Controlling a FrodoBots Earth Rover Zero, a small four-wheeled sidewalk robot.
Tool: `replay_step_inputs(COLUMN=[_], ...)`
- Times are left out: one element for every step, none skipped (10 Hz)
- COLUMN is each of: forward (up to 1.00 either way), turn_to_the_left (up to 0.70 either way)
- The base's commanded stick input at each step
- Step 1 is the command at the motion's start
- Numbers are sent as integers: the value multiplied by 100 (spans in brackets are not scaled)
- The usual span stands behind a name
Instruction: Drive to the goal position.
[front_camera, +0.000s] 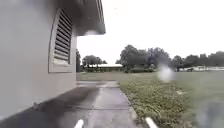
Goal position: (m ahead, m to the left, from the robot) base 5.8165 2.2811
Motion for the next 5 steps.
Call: replay_step_inputs(forward=[85, 85, 85, 85, 85], turn_to_the_left=[0, 0, 0, 6, 17])
